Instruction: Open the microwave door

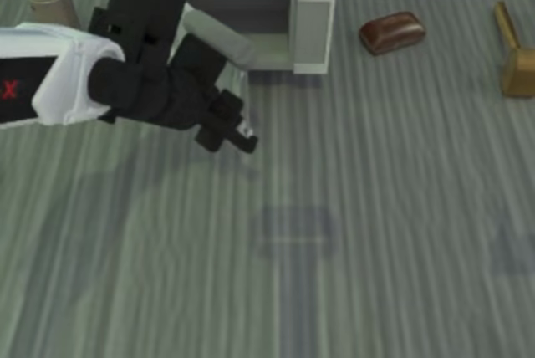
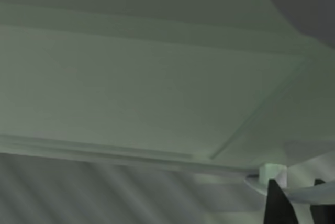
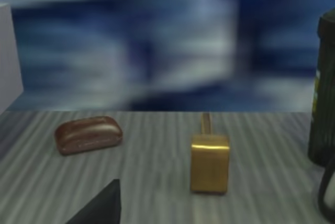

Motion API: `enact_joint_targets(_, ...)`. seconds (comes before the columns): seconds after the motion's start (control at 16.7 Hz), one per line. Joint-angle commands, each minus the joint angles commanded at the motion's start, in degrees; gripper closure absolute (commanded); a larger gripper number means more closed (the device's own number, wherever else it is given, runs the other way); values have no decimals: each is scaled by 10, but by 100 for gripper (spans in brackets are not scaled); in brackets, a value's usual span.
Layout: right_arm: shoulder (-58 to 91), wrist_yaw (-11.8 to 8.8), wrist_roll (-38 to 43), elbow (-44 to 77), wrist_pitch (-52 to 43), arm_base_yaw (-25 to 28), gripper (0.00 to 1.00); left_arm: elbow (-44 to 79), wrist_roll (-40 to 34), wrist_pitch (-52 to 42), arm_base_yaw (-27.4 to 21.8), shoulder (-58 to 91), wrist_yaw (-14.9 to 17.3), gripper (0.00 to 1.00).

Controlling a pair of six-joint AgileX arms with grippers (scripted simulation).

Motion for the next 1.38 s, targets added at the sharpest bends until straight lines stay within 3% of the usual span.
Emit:
enact_joint_targets(0.66, 0, 0, 0, 0, 0, 0, 0, -7, 43, -13, 19, -7, 33, 100)
enact_joint_targets(1.38, 0, 0, 0, 0, 0, 0, 0, -7, 43, -13, 19, -7, 33, 100)
